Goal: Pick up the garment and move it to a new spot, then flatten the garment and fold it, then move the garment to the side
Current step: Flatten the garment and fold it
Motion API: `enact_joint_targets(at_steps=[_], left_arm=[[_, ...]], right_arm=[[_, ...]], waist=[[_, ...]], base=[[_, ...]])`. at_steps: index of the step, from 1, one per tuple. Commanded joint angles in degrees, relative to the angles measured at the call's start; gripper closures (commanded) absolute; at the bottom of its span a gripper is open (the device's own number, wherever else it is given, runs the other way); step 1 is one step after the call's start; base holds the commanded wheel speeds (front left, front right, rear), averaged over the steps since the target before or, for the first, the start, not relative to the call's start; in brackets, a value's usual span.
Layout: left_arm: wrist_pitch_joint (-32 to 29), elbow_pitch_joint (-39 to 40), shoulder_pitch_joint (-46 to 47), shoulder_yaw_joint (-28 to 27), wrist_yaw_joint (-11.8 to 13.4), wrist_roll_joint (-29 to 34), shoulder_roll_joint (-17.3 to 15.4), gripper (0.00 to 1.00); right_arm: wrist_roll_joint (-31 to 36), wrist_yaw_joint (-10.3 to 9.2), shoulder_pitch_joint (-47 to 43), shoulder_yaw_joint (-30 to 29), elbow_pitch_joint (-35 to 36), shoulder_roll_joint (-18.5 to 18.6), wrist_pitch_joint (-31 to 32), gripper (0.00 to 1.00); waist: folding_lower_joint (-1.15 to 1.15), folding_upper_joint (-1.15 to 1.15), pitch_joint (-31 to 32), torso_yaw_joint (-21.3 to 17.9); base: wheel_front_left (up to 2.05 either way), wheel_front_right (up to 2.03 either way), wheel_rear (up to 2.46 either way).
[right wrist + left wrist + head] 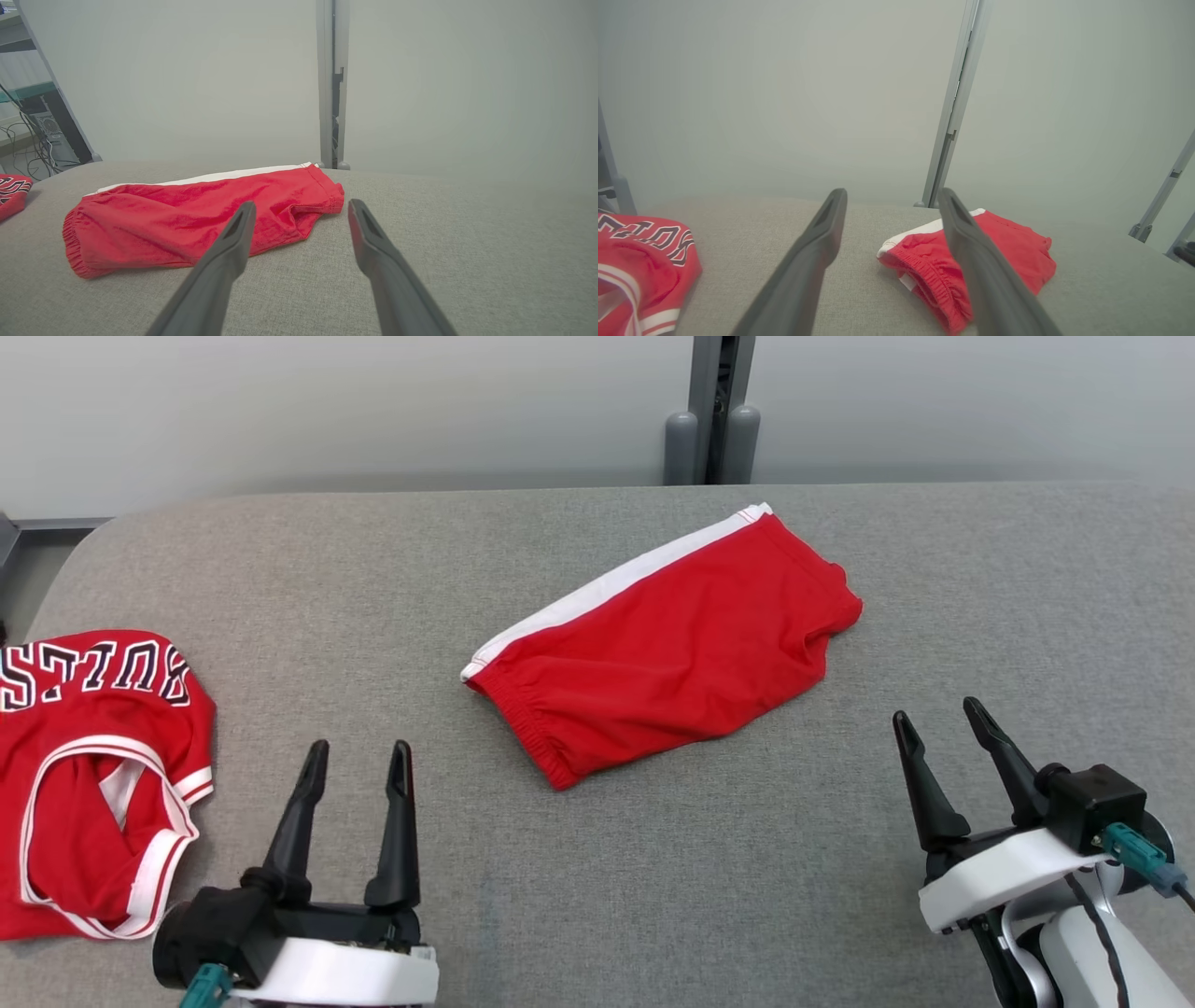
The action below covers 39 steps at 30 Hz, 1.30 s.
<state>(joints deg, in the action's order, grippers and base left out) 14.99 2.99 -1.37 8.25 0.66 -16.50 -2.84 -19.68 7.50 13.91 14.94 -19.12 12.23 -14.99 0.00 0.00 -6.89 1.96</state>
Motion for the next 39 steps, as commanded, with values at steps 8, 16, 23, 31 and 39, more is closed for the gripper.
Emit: enact_joint_targets(at_steps=[8, 16, 23, 31, 39], left_arm=[[0.25, -0.06, 0.64, 3.03, 0.00, 1.24, -0.14, 0.00], [0.25, 0.04, 3.59, 7.05, -0.42, 1.11, -0.12, 0.00], [0.25, -0.18, 6.22, 9.53, -0.37, 0.39, -0.15, 0.00], [0.25, -0.74, 8.50, 10.66, -0.38, -0.01, -0.11, 0.00], [0.25, -1.49, 9.27, 11.77, -0.60, -0.08, -0.13, 0.00]], right_arm=[[-8.50, 0.00, 10.04, 0.89, -12.61, 0.93, -0.06, 0.00], [-17.46, 0.00, 24.79, 3.67, -28.43, 4.47, 5.17, 0.00], [-20.17, 0.00, 33.89, 6.19, -38.22, 7.10, 9.20, 0.00], [-20.25, -0.01, 41.00, 10.37, -44.22, 8.85, 12.03, 0.00], [-20.67, -0.01, 44.01, 12.82, -48.80, 9.19, 12.34, 0.58]], waist=[[0.00, 0.00, -1.85, 3.18], [0.00, 0.00, -7.16, 8.84], [0.00, 0.00, -11.56, 12.23], [0.00, 0.00, -14.51, 14.39], [0.00, 0.00, -15.09, 15.80]], base=[[0.00, 0.00, 0.00], [0.00, 0.00, 0.00], [0.00, 0.00, 0.00], [0.00, 0.00, 0.00], [0.00, 0.00, 0.00]])
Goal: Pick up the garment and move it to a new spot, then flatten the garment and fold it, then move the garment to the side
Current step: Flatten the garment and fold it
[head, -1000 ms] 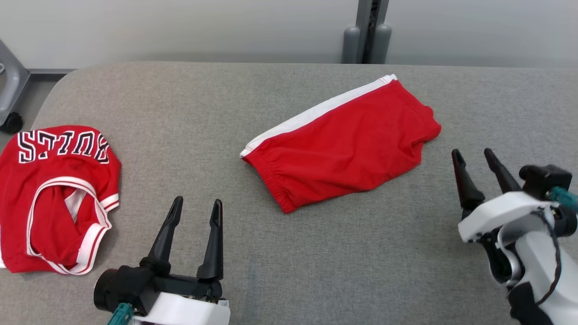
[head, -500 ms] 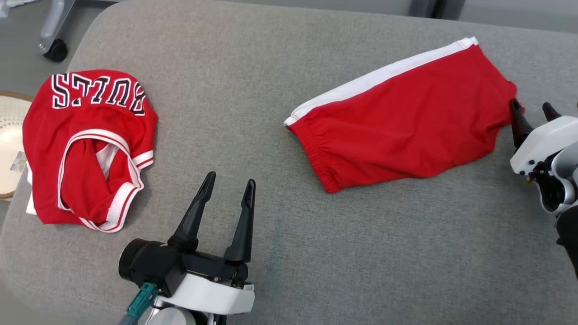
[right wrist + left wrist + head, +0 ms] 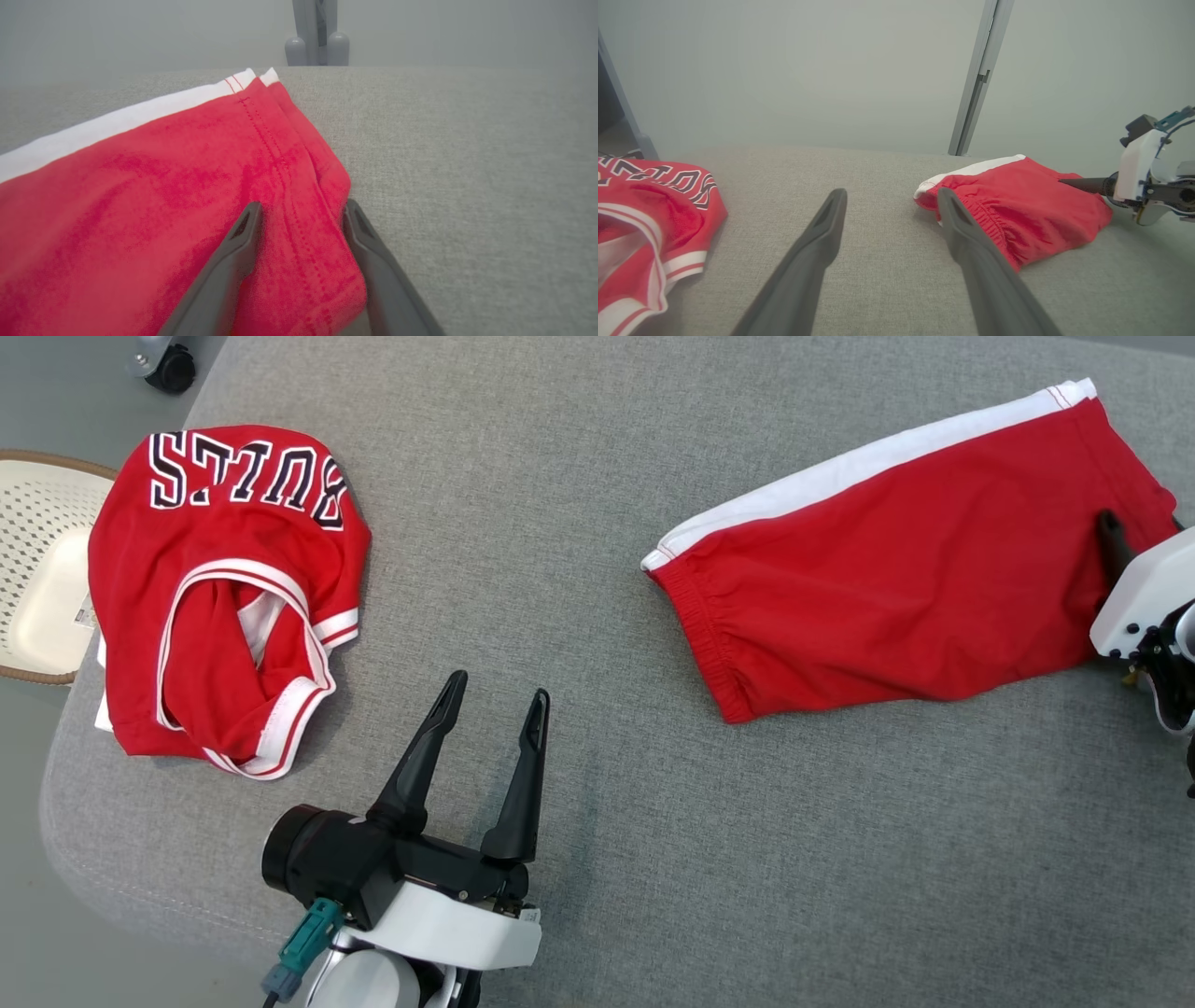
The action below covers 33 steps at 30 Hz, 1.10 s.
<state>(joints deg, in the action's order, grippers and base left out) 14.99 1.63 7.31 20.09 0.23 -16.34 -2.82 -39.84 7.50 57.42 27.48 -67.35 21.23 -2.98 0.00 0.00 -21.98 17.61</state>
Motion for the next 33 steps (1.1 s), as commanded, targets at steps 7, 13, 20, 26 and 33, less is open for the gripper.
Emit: enact_joint_targets(at_steps=[7, 13, 20, 26, 33], left_arm=[[0.25, -0.17, 0.65, -0.47, 0.62, 0.27, -0.15, 0.00], [0.25, 0.22, -0.84, -1.54, 0.71, 0.70, -0.15, 0.00], [0.25, 0.52, -1.81, -2.18, 0.80, 0.96, -0.15, 0.00], [0.25, 0.51, -2.21, -2.62, 0.81, 1.51, -0.16, 0.00], [0.25, -0.09, -2.64, -3.07, 0.46, 2.20, -0.17, 0.00]], right_arm=[[-1.16, -0.02, -0.27, 2.17, -1.20, 1.06, -1.18, 1.00], [-3.07, -0.01, -3.84, 2.66, 0.18, 0.32, -8.24, 1.00], [-0.15, -0.01, -9.67, 2.60, 1.17, -0.77, -12.26, 1.00], [6.67, -0.01, -16.60, -6.50, 8.37, -1.58, -12.28, 1.00], [15.60, -0.01, -23.78, -17.96, 13.83, -5.15, -12.29, 1.00]], waist=[[0.00, 0.00, 0.92, -0.59], [0.00, 0.00, 3.23, -4.84], [0.00, 0.00, 5.31, -10.34], [0.00, 0.00, 6.79, -14.02], [0.00, 0.00, 8.18, -16.06]], base=[[0.00, 0.00, 0.00], [0.00, 0.00, 0.00], [0.00, 0.00, 0.00], [0.00, 0.00, 0.00], [0.00, 0.00, 0.00]])
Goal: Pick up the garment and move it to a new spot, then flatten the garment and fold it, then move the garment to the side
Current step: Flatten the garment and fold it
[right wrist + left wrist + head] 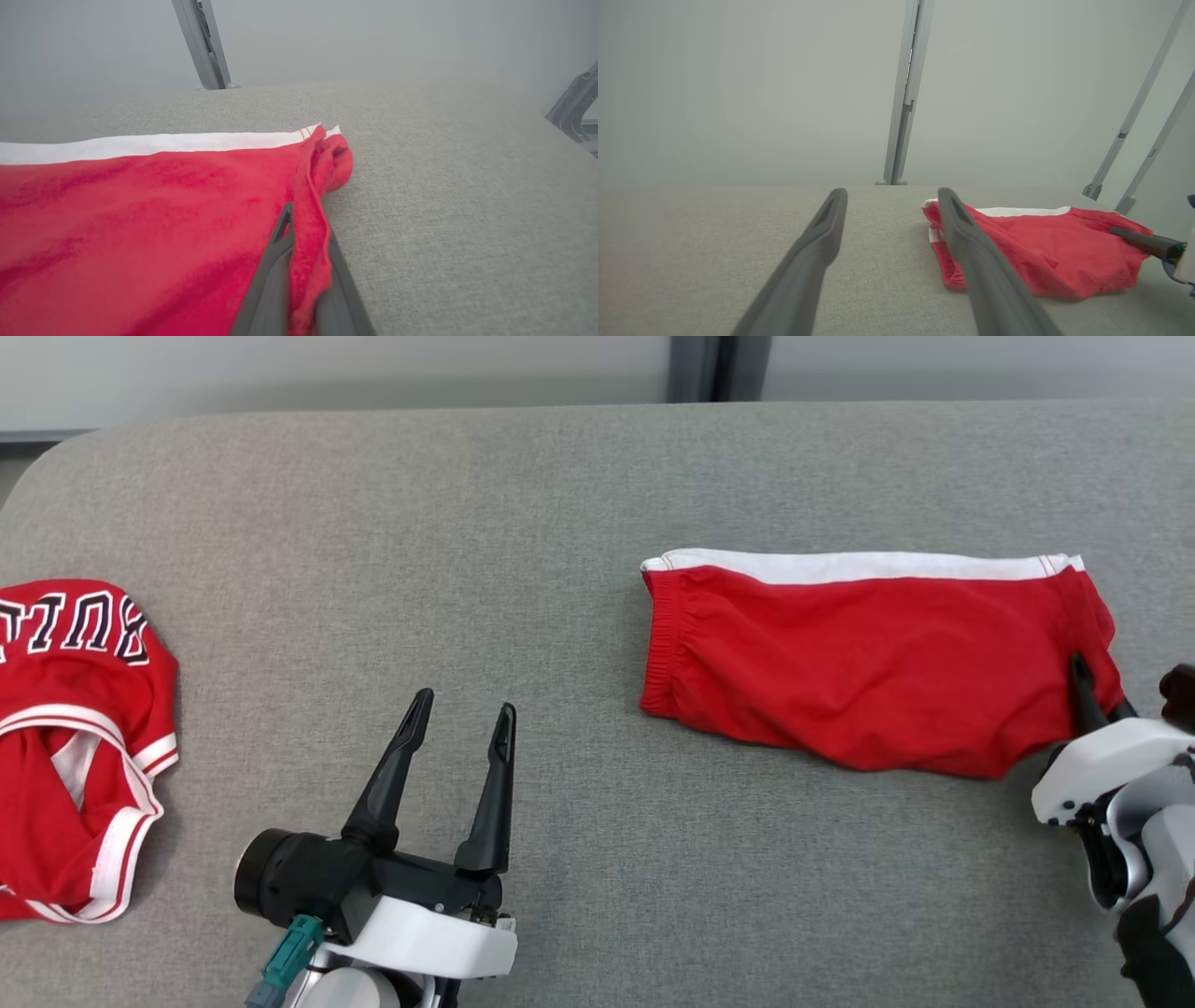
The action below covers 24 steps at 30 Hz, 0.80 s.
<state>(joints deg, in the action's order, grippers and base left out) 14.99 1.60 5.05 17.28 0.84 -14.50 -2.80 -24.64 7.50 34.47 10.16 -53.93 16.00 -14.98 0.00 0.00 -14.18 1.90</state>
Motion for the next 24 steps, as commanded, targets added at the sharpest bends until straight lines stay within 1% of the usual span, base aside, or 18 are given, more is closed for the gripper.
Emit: enact_joint_targets(at_steps=[1, 6, 11, 13, 16, 24], left_arm=[[0.25, -0.10, -0.34, -0.21, -0.34, 0.36, -0.19, 0.00], [0.25, -0.72, -0.11, 0.10, -0.73, 0.28, -0.19, 0.00], [0.25, -1.05, -0.63, 0.03, -0.76, 0.24, -0.19, 0.00], [0.25, -1.04, -0.73, 0.01, -0.76, 0.28, -0.19, 0.00], [0.25, -0.96, -0.98, 0.05, -0.80, 0.48, -0.19, 0.00], [0.25, -1.11, -1.34, 0.33, -0.68, 0.21, -0.18, 0.00]], right_arm=[[1.57, -0.01, -1.49, -1.77, 0.89, -0.42, -0.30, 1.00], [6.40, -0.01, -3.48, -6.57, 2.88, -2.33, -0.30, 1.00], [10.13, -0.01, -4.77, -8.37, 6.82, -5.50, -0.30, 1.00], [10.60, -0.01, -4.72, -8.30, 7.99, -6.15, -0.30, 1.00], [11.59, -0.01, -4.87, -7.46, 11.64, -8.08, -0.30, 1.00], [10.93, -0.01, -5.84, -1.35, 19.50, -11.29, 0.83, 1.00]], waist=[[0.00, 0.00, 0.52, -0.40], [0.00, 0.00, 1.46, -0.12], [0.00, 0.00, 2.56, 0.60], [0.00, 0.00, 2.72, 0.73], [0.00, 0.00, 3.07, 1.24], [0.00, 0.00, 3.82, 2.86]], base=[[0.00, 0.00, 0.00], [0.00, 0.00, 0.00], [0.00, 0.00, 0.00], [0.00, 0.00, 0.00], [0.00, 0.00, 0.00], [0.00, 0.00, 0.00]])
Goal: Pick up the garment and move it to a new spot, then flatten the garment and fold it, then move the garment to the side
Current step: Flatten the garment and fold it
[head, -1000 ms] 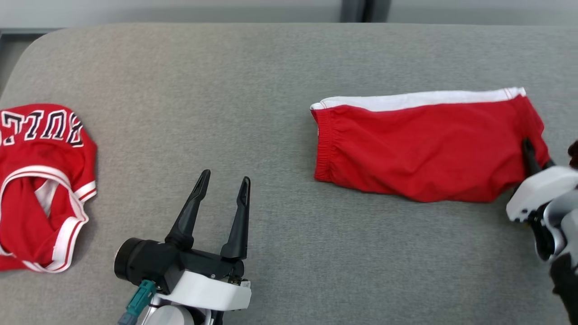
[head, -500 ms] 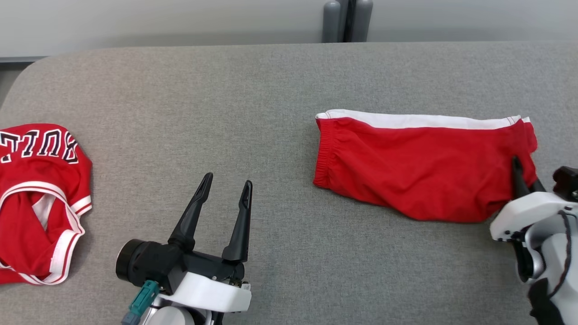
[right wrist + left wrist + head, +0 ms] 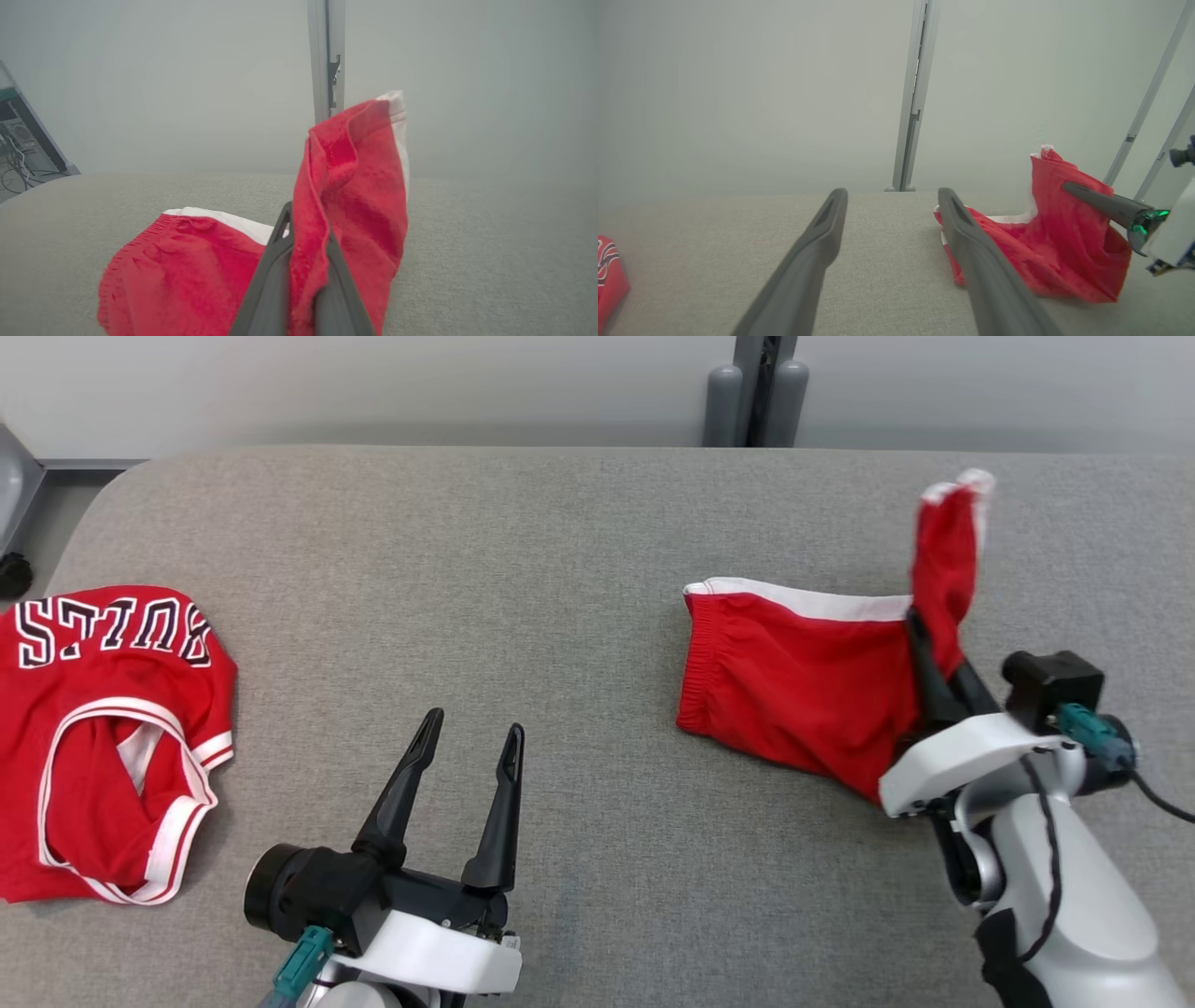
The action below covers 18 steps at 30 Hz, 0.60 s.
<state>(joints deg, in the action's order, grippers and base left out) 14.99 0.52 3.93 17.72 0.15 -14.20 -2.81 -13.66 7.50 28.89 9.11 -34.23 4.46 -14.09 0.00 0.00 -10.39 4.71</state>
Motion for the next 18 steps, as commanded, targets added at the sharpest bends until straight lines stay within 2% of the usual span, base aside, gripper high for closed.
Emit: enact_joint_targets(at_steps=[1, 7, 18], left_arm=[[0.25, -0.07, -0.23, -0.02, 0.01, -0.14, -0.18, 0.00], [0.25, -0.18, -0.11, 0.70, 0.19, -0.47, -0.17, 0.00], [0.25, -0.50, 0.53, 1.83, 0.40, -0.96, -0.18, 0.00]], right_arm=[[-0.14, -0.01, -0.32, 0.49, 0.57, 0.03, 0.36, 1.00], [0.76, 0.00, -1.01, 3.89, 2.31, -0.93, 2.34, 1.00], [-0.15, -0.01, 0.81, 8.22, -0.12, -1.39, 2.95, 1.00]], waist=[[0.00, 0.00, 0.11, 0.25], [0.00, 0.00, 0.27, 1.75], [0.00, 0.00, -0.28, 4.00]], base=[[0.00, 0.00, 0.00], [0.00, 0.00, 0.00], [0.00, 0.00, 0.00]])
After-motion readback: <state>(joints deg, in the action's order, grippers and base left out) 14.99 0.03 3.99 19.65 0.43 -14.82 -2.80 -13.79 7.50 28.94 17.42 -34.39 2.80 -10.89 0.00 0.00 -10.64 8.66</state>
